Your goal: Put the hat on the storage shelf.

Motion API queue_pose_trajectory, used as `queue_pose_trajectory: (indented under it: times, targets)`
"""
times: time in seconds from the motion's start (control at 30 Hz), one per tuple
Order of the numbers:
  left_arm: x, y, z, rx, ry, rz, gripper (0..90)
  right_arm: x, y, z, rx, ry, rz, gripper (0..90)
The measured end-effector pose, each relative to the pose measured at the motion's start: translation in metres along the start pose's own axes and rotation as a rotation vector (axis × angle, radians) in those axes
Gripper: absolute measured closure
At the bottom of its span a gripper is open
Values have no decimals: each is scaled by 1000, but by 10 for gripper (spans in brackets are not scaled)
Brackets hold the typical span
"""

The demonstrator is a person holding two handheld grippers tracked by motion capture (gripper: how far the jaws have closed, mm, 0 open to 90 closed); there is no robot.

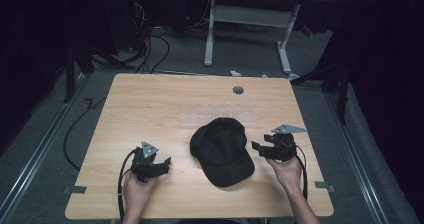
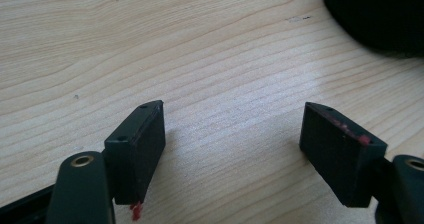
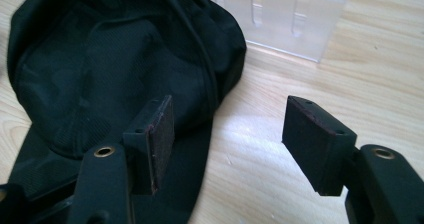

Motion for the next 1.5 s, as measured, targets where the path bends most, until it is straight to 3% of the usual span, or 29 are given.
queue_pose_trajectory:
  times: [0.1, 0.67, 0.83, 0.9, 1.3, 1.5]
  targets:
    - [0, 0, 0, 0, 0, 0, 264, 3, 1, 7, -20, 1, 14, 400]
    - [0, -1, -1, 1, 1, -9, 277, 28, 2, 31, -34, 3, 71, 507]
    - [0, -1, -1, 1, 1, -9, 276, 36, 5, 39, -43, 26, 97, 517]
    - [0, -1, -1, 1, 1, -9, 276, 41, 6, 43, -58, 8, 86, 517]
    - [0, -1, -1, 1, 2, -10, 273, 55, 8, 51, -107, 44, 52, 530]
    - [0, -1, -1, 1, 2, -10, 272, 64, 9, 49, -101, 56, 59, 547]
Point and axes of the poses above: each handheld gripper's, and its own axes: x roughly forward along the jaws, z roughly out of its top, y roughly to its left, the point moved 6 cm from there along x, roughly forward along the jaws, and after that the axes turned 11 degrees about -x, right-handed, at the moved point
